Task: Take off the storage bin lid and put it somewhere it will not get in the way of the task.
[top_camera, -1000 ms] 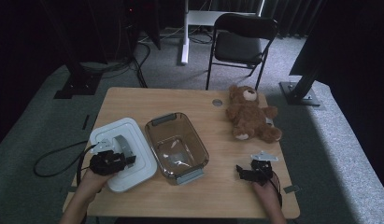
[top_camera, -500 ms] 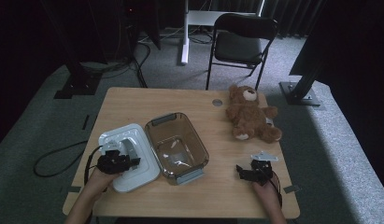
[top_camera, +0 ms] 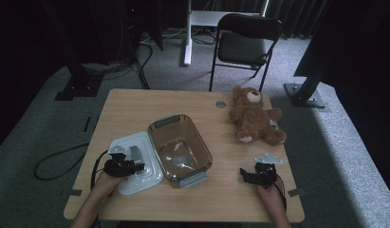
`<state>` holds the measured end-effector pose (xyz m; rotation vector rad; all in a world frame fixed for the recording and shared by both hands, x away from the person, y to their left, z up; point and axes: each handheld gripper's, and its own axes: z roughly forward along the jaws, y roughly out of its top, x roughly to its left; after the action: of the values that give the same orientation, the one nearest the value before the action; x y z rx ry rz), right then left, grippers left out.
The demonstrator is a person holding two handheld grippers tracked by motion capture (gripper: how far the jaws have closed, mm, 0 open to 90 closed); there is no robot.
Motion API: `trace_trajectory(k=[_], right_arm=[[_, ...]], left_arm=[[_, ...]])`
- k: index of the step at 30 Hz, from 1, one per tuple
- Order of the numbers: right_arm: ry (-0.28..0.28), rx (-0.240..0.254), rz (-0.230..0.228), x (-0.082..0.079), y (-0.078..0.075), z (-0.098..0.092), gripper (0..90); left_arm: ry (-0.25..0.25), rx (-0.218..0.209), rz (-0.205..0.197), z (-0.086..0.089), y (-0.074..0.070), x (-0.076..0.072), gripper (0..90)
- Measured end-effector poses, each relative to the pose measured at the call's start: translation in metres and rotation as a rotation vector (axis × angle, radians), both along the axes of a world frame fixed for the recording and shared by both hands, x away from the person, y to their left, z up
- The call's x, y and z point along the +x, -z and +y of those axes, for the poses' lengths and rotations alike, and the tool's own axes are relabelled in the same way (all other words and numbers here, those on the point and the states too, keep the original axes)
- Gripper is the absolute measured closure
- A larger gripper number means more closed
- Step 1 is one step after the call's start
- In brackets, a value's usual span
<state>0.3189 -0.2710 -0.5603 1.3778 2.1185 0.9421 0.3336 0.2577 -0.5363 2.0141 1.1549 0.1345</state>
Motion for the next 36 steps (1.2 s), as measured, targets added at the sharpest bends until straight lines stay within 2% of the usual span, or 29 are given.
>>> trace_trajectory(k=[3,7,9,11,18,19,20,26,29,33,35,36], right_arm=[[0.0,0.0,0.0,0.0,0.0,0.0,14.4],[0.0,0.0,0.0,0.0,0.0,0.0,14.4],[0.0,0.0,0.0,0.0,0.0,0.0,14.4],[0.0,0.0,0.0,0.0,0.0,0.0,14.4],[0.0,0.0,0.0,0.0,0.0,0.0,14.4],[0.0,0.0,0.0,0.0,0.0,0.0,14.4],[0.0,0.0,0.0,0.0,0.0,0.0,14.4],[0.0,0.0,0.0,0.0,0.0,0.0,14.4],[0.0,0.0,0.0,0.0,0.0,0.0,14.4],[0.0,0.0,0.0,0.0,0.0,0.0,14.4],[0.0,0.0,0.0,0.0,0.0,0.0,14.4],[0.0,0.0,0.0,0.0,0.0,0.0,14.4]], left_arm=[[-0.011,0.015,-0.022,0.0,0.0,-0.001,54.4],[-0.048,0.036,-0.028,0.002,-0.001,-0.003,39.9],[-0.052,0.052,-0.029,0.003,-0.002,-0.005,35.6],[-0.049,0.05,-0.03,0.003,-0.002,-0.007,29.5],[-0.071,0.054,-0.065,0.004,-0.007,-0.015,24.2],[-0.072,0.055,-0.063,0.005,-0.008,-0.016,19.7],[-0.075,0.058,-0.07,0.005,-0.009,-0.017,18.9],[-0.107,0.105,-0.108,0.008,-0.012,-0.027,14.4],[-0.113,0.114,-0.095,0.012,-0.013,-0.031,10.4],[-0.145,0.137,-0.103,0.018,-0.011,-0.036,9.0],[-0.16,0.134,-0.095,0.022,-0.009,-0.037,0.7],[-0.177,0.132,-0.1,0.024,-0.008,-0.038,0.7]])
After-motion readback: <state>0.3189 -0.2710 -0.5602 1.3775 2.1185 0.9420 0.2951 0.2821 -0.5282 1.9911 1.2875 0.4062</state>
